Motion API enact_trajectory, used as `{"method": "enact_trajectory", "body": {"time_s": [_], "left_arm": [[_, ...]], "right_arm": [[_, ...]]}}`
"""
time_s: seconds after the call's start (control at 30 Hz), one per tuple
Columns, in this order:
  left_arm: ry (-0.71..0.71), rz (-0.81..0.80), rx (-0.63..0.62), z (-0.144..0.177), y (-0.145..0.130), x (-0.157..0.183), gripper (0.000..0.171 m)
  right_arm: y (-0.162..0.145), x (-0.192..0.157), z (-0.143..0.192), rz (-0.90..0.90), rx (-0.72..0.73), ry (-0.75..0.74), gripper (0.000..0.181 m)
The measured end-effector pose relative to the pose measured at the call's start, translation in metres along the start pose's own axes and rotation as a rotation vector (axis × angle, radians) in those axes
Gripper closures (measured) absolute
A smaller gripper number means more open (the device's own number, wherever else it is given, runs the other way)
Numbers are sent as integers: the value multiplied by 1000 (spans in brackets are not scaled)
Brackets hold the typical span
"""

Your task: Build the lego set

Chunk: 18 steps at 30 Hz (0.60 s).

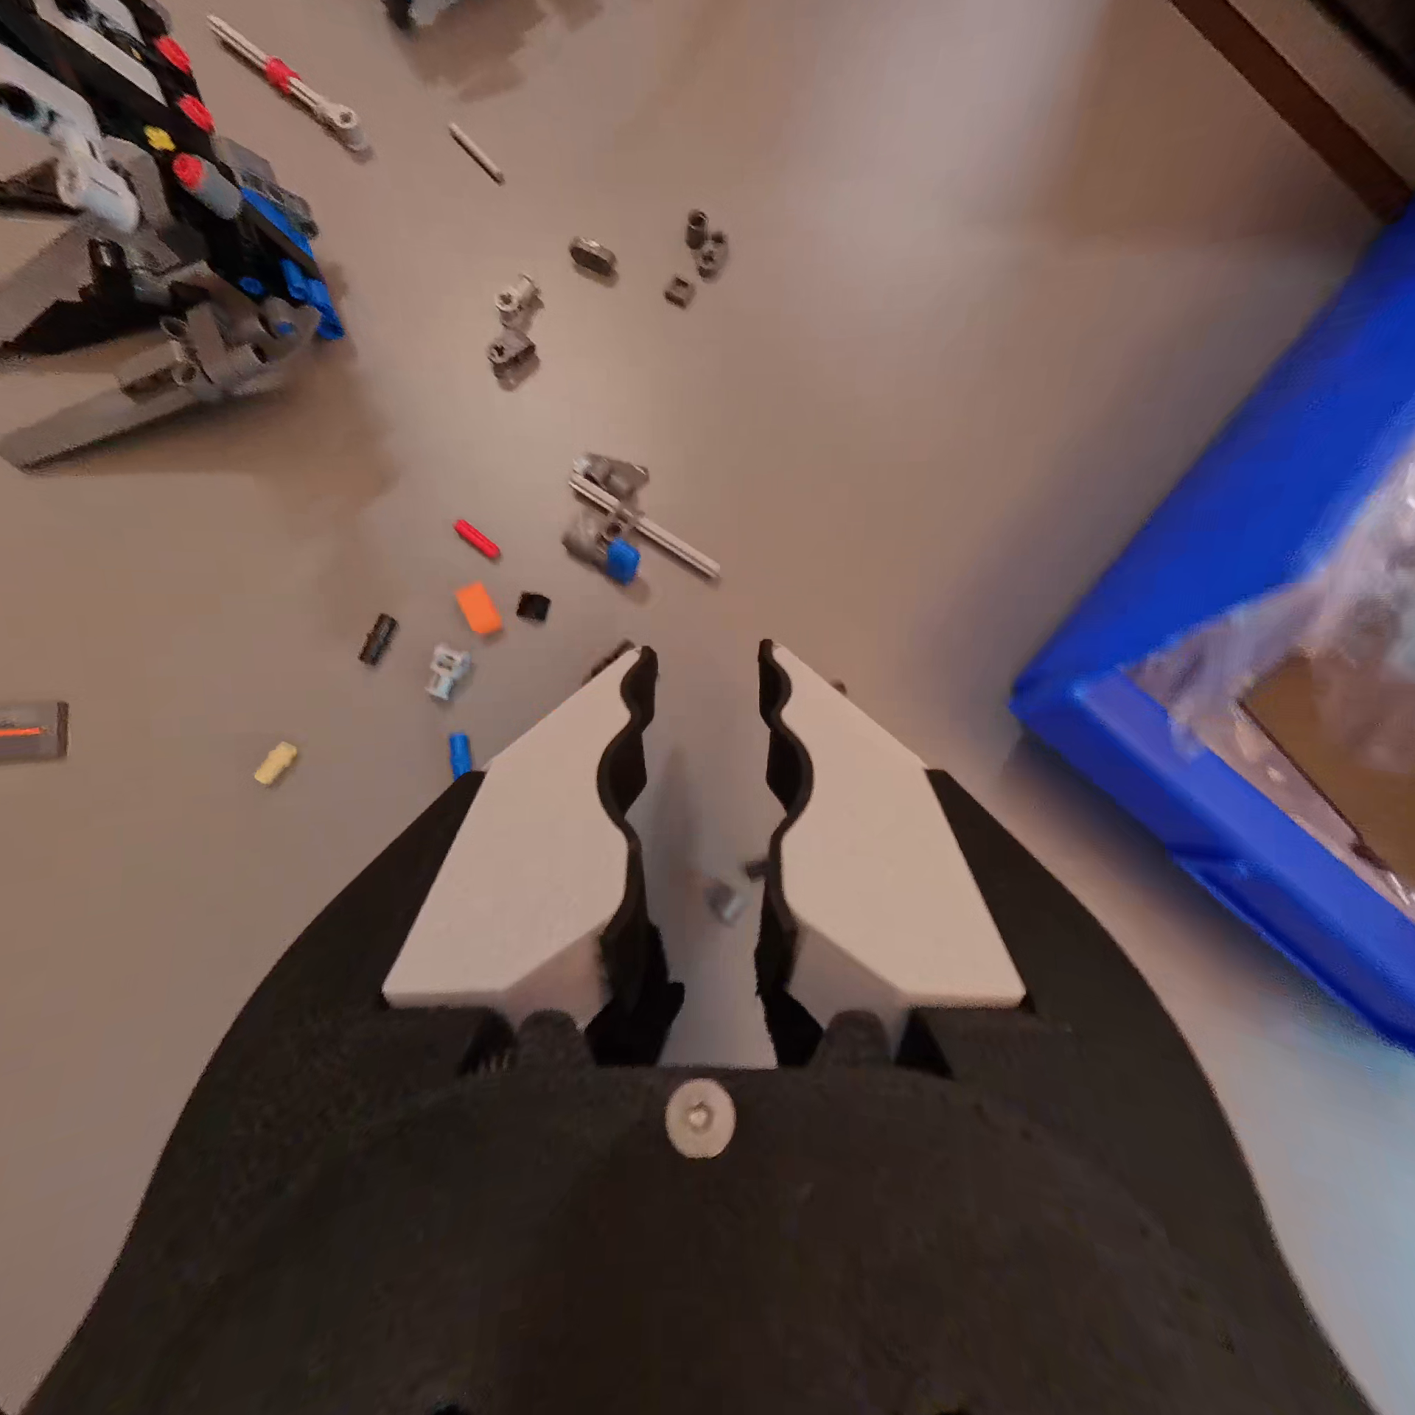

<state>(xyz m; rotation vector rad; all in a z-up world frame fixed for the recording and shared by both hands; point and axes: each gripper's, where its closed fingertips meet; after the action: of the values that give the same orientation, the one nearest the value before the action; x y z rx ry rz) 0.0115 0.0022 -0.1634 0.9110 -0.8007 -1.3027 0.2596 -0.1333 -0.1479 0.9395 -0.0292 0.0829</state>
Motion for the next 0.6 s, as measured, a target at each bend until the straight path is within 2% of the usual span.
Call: {"method": "enact_trajectory", "body": {"time_s": [0.1, 0.2, 0.4, 0.6], "left_arm": [[13, -16, -7, 5, -6, -8, 137], [11, -15, -26, 3, -12, -11, 137], [17, -29, -52, 2, -19, -12, 138], [6, -2, -64, 3, -22, -14, 138]], "right_arm": [[-7, 12, 20, -32, 17, -37, 160], [-4, 12, 28, -37, 59, -9, 156], [-28, 33, 49, -44, -38, -92, 157], [-39, 39, 72, -129, -10, -102, 153]]}}
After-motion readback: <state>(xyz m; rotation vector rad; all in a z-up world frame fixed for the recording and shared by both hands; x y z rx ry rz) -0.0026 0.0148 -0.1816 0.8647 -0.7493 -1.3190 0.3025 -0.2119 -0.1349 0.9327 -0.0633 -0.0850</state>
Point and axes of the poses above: each gripper's, where its closed fingertips meet, z back along the fingers, y out of its top, x = y × z across the jaws, and after that the axes turned 14 degrees about x, right-handed
